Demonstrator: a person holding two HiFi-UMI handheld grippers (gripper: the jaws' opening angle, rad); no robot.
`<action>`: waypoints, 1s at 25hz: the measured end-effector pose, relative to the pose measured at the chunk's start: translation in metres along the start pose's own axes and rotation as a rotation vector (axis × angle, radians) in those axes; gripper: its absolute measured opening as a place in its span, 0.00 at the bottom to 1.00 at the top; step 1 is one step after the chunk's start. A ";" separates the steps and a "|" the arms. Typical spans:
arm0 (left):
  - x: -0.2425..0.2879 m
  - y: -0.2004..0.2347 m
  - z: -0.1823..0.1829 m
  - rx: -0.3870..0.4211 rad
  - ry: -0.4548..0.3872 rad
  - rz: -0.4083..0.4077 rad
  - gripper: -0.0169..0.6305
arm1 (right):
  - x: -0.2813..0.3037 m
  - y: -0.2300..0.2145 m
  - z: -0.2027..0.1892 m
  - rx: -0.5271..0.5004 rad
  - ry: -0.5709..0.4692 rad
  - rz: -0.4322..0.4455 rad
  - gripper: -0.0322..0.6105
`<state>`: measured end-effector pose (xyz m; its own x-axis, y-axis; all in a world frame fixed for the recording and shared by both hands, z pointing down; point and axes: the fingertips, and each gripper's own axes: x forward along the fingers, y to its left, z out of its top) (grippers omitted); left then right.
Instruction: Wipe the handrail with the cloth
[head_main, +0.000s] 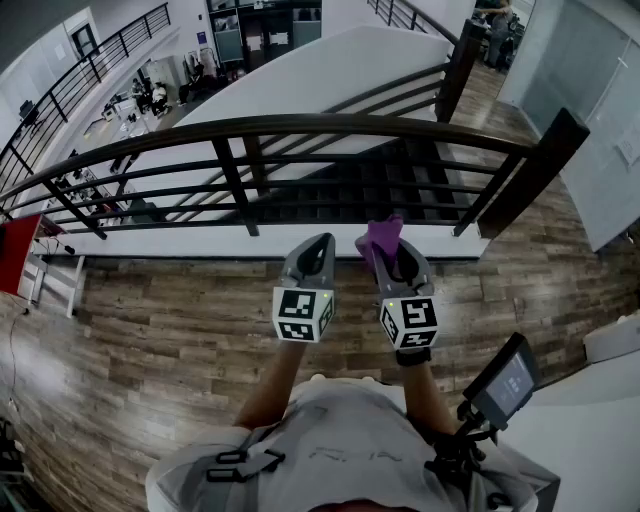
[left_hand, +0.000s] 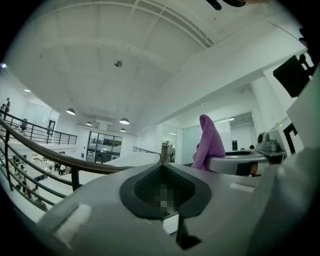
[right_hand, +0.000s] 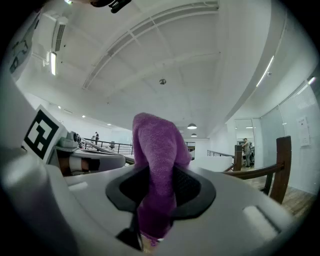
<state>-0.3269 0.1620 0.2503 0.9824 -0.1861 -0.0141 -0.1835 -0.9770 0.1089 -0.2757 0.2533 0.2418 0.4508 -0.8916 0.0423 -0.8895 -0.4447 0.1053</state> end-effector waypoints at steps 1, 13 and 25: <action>-0.002 0.004 0.001 -0.004 -0.004 0.002 0.03 | 0.001 0.004 0.000 -0.002 0.004 -0.001 0.24; 0.019 0.033 -0.023 -0.041 0.032 0.022 0.03 | 0.039 -0.003 -0.032 0.070 0.053 -0.001 0.25; 0.158 0.069 0.003 0.022 -0.011 0.102 0.03 | 0.167 -0.074 0.004 -0.005 -0.106 0.192 0.25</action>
<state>-0.1843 0.0653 0.2529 0.9583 -0.2855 -0.0151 -0.2832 -0.9550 0.0882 -0.1345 0.1368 0.2367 0.2626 -0.9640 -0.0429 -0.9577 -0.2658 0.1103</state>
